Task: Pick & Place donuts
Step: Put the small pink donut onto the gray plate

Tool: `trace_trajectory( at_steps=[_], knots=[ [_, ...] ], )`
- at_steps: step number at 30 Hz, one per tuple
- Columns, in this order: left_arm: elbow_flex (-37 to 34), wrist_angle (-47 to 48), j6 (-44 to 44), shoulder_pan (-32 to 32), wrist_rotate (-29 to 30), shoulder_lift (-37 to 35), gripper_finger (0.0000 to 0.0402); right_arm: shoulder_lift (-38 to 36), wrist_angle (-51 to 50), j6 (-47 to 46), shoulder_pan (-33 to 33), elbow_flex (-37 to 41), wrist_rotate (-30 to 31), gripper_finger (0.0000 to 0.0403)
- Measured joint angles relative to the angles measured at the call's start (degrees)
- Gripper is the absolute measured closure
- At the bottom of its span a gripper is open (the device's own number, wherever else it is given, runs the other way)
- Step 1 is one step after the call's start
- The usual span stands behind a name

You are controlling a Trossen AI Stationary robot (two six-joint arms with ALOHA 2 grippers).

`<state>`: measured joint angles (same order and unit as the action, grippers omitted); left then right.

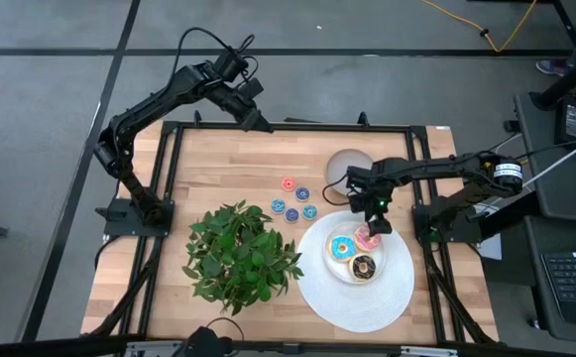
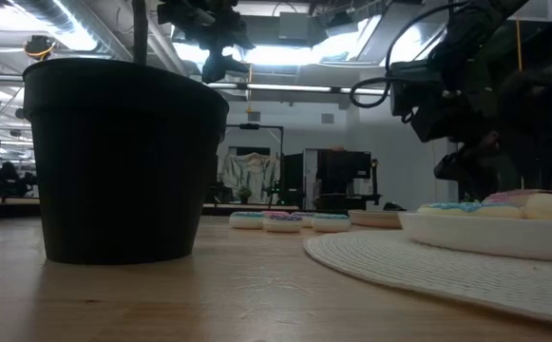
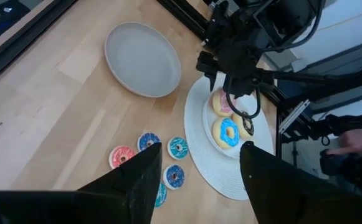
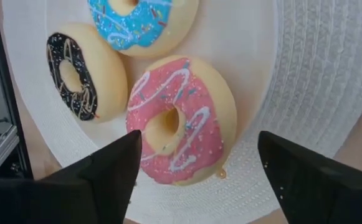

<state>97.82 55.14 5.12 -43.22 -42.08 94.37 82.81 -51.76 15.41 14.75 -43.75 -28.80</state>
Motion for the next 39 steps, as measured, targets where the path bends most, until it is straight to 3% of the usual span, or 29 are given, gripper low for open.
trace_trajectory(
  at_steps=[9,16,23,26,34,39],
  knots=[
    [0.0,3.2,-0.3,0.1,-6.5,0.0,0.0140,0.0,-7.0,1.4,2.2,-6.2,0.8,0.0079],
    [-0.1,16.4,-11.9,0.2,-3.4,-0.6,0.0129,0.0,-8.4,1.5,3.9,-12.5,0.9,0.0079],
    [-0.1,10.4,-16.3,0.0,-2.3,-7.8,0.0131,0.0,-7.6,0.3,4.3,-20.4,2.6,0.0079],
    [-1.1,6.5,-16.0,-0.6,1.8,-12.7,0.0131,0.0,-6.5,0.0,4.3,-23.8,3.0,0.0079],
    [-17.0,-9.9,-11.4,-1.8,14.9,-30.9,0.0131,0.0,5.2,-5.6,4.3,-31.6,6.5,0.0079],
    [-30.3,-20.0,-8.4,-1.9,17.0,-42.4,0.0131,0.0,13.7,-9.3,4.3,-35.2,9.6,0.0079]
  ],
)
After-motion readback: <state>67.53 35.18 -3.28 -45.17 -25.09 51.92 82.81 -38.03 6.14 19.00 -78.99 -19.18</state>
